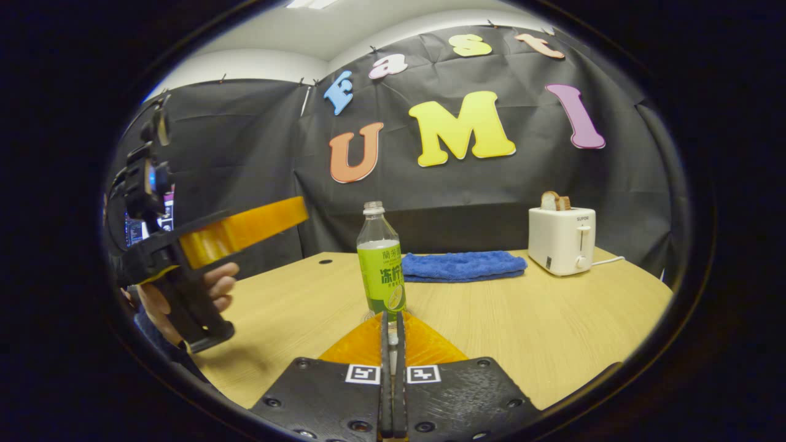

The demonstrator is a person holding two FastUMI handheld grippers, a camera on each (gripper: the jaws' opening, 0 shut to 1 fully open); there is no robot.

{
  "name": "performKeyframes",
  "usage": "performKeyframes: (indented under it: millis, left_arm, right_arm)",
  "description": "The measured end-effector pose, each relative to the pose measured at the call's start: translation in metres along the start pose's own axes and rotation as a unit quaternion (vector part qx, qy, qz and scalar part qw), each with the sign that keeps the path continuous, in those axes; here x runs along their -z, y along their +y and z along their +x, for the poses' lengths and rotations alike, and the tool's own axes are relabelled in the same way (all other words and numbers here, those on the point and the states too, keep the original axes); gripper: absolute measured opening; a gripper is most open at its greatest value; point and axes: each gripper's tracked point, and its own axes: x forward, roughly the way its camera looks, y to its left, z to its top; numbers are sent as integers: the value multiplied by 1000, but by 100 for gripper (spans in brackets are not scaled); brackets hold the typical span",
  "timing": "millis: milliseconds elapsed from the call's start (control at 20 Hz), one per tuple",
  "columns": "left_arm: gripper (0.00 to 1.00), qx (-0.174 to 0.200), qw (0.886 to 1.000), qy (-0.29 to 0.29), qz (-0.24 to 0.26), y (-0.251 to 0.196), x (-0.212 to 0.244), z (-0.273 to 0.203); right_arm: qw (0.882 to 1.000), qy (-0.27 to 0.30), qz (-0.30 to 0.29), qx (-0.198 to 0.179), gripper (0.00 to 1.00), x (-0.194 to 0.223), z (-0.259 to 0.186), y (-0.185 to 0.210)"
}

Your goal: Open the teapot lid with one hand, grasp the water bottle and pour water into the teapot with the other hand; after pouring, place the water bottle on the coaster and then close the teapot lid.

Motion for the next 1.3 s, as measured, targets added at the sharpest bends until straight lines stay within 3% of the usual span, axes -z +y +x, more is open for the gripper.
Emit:
performKeyframes:
  millis: [250,300,650,750,900,950,1000,1100,1300]
  left_arm:
    - [99,-39,999,5,-2,19,-9,-48]
    - [100,-40,999,6,-6,19,-9,-55]
    - [100,-53,998,24,-20,29,0,-71]
    - [100,-63,997,36,-22,33,5,-74]
    - [100,-86,995,48,-18,38,1,-86]
    - [100,-93,994,52,-19,38,0,-91]
    - [100,-95,994,49,-21,36,-6,-98]
    - [100,-108,993,50,-23,36,-16,-108]
    - [100,-126,990,60,-7,27,-33,-128]
  right_arm:
    - [1000,16,-5,5,1,19,10,-2]
    - [999,35,-3,6,1,32,10,-4]
    - [1000,26,5,4,4,24,11,1]
    - [1000,26,0,6,13,17,6,1]
    - [1000,6,0,26,51,-7,-7,-6]
    - [1000,-6,1,22,57,-19,-14,-5]
    - [1000,-14,-1,22,79,-29,-22,-2]
    - [999,-25,-6,30,95,-45,-40,-7]
    - [997,-50,-32,55,92,-86,-88,-23]
